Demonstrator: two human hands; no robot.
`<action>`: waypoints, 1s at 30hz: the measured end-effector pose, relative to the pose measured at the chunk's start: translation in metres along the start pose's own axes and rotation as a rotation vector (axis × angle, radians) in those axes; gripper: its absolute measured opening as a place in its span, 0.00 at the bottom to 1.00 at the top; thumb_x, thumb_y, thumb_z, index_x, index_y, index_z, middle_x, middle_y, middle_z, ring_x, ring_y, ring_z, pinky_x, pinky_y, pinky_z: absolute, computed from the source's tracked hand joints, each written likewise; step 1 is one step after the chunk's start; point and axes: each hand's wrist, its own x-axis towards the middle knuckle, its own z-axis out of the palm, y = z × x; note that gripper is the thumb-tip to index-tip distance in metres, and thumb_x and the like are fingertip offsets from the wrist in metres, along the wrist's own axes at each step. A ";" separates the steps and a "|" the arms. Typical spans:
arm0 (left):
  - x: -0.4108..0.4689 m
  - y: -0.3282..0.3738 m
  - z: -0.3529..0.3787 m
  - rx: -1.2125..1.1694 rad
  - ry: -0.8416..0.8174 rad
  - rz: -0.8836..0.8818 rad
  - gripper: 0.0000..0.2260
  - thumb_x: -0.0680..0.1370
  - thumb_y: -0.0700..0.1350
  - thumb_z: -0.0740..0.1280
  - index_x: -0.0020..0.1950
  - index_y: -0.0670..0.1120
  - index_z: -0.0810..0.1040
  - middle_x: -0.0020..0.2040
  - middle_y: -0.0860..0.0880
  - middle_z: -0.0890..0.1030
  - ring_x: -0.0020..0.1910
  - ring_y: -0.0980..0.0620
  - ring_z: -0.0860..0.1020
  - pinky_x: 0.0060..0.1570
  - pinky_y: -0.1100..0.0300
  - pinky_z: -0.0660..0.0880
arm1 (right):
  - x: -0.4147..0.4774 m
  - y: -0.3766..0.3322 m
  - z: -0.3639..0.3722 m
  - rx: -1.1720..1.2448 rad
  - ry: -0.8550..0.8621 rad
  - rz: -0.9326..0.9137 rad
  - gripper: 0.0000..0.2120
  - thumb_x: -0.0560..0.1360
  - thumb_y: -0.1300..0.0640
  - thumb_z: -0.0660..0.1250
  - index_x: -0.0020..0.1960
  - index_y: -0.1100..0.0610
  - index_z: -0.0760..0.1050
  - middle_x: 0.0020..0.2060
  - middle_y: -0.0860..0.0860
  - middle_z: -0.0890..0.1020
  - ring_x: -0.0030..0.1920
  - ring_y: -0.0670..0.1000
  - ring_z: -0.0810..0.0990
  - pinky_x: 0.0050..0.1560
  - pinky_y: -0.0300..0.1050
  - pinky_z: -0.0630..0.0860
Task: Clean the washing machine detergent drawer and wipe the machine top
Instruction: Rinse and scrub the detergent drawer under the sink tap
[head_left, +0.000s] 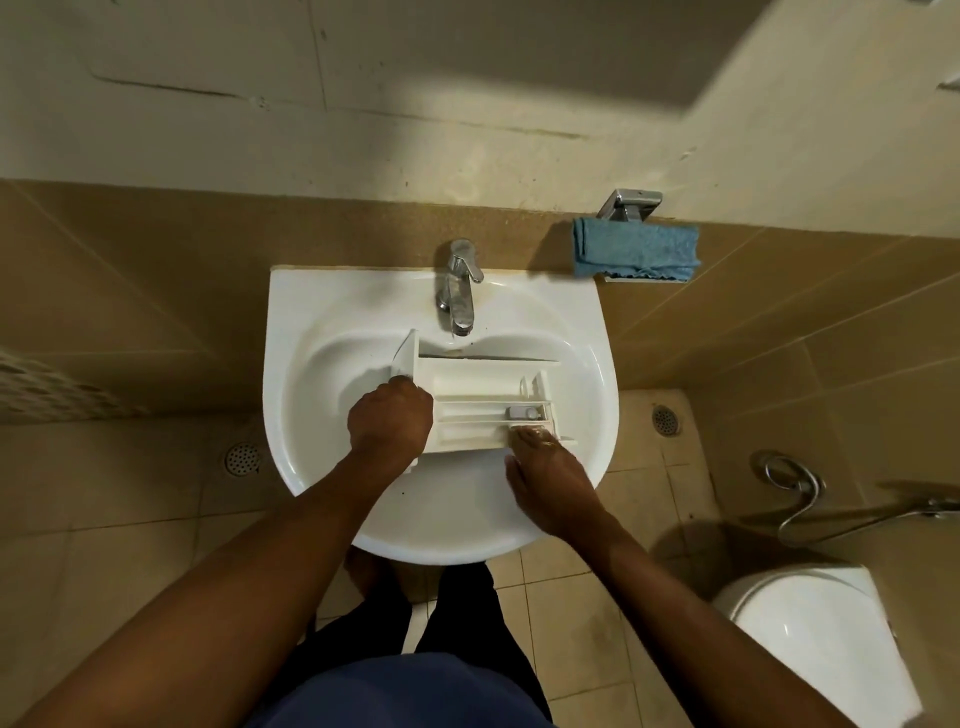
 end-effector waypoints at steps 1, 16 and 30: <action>-0.001 0.000 -0.003 -0.042 0.006 -0.010 0.06 0.79 0.41 0.66 0.50 0.40 0.81 0.45 0.43 0.84 0.44 0.41 0.85 0.39 0.53 0.80 | -0.001 0.007 -0.005 0.005 0.014 0.007 0.20 0.83 0.51 0.53 0.69 0.57 0.74 0.62 0.54 0.82 0.58 0.55 0.82 0.64 0.53 0.78; 0.005 -0.004 0.013 -0.224 0.351 0.045 0.19 0.45 0.35 0.83 0.23 0.40 0.72 0.19 0.44 0.70 0.14 0.45 0.71 0.16 0.62 0.69 | 0.006 -0.004 -0.003 -0.012 0.053 0.032 0.20 0.81 0.45 0.57 0.57 0.57 0.81 0.49 0.52 0.86 0.47 0.54 0.85 0.51 0.43 0.78; 0.010 -0.008 0.016 -0.216 0.242 -0.007 0.12 0.64 0.50 0.79 0.31 0.45 0.79 0.25 0.50 0.77 0.21 0.49 0.77 0.23 0.65 0.66 | 0.190 -0.029 -0.041 1.787 -0.185 0.779 0.18 0.84 0.58 0.55 0.54 0.69 0.78 0.50 0.66 0.84 0.48 0.62 0.86 0.48 0.51 0.85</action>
